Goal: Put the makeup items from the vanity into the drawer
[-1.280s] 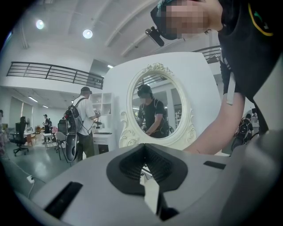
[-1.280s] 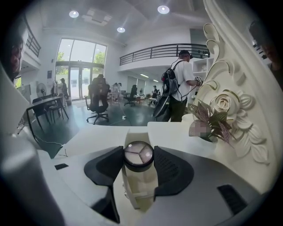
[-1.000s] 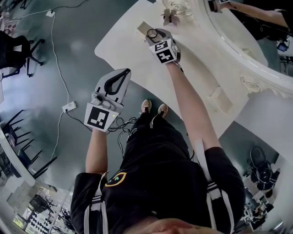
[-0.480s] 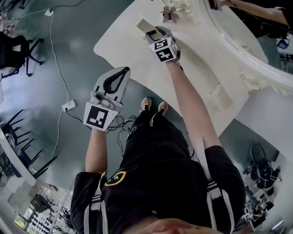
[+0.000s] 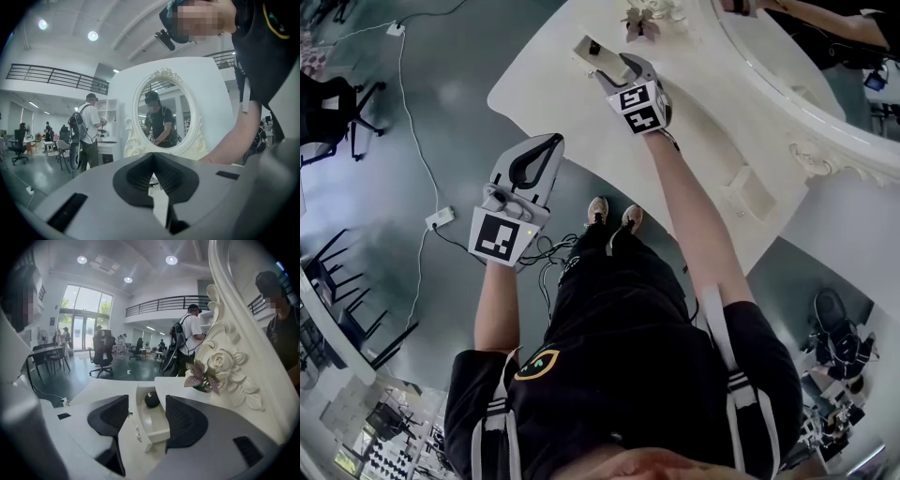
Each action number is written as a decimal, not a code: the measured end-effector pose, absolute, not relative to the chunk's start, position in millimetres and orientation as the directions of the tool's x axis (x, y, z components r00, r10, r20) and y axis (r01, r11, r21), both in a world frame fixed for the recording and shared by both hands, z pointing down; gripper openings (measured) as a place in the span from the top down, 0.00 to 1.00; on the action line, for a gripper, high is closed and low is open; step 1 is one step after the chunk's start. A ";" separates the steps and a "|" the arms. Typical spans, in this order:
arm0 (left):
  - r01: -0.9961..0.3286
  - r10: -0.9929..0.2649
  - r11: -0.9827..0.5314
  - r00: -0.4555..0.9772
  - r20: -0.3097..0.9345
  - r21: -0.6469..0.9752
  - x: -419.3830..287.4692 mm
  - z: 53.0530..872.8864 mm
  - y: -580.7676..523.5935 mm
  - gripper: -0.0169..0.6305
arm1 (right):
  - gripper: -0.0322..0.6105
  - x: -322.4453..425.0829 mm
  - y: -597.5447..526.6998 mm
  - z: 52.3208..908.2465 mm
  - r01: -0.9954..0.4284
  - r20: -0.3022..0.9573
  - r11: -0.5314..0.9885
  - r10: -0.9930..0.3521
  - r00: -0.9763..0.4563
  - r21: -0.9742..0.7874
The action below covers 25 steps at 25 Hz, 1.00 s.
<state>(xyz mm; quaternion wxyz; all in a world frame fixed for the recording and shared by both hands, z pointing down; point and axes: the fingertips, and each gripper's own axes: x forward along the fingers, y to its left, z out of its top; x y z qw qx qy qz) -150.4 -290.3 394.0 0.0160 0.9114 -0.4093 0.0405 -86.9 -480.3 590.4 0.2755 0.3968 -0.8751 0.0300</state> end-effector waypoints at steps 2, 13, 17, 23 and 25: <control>-0.744 -0.742 -0.668 0.665 0.081 -0.006 -148.2 391.0 -289.1 0.95 | 0.53 -85.8 -462.4 567.3 -0.706 0.456 0.690 -0.687 -0.566 0.162; -0.702 -0.704 -0.710 0.709 0.036 -0.049 -126.0 368.9 -272.2 0.95 | 0.56 -22.4 -305.3 436.6 -0.699 0.230 0.690 -0.723 -0.651 0.191; -0.663 -0.668 -0.742 0.744 0.018 -0.096 -110.5 360.4 -260.9 0.95 | 0.58 4.5 -268.4 391.7 -0.735 0.124 0.640 -0.766 -0.630 0.222; -0.604 -0.611 -0.784 0.792 0.002 -0.140 -83.2 346.9 -240.3 0.95 | 0.61 32.3 -225.1 346.0 -0.791 0.037 0.577 -0.812 -0.583 0.203; -0.588 -0.594 -0.796 0.805 -0.007 -0.146 -72.7 340.7 -234.1 0.95 | 0.64 41.0 -214.5 337.1 -0.804 0.023 0.557 -0.825 -0.565 0.206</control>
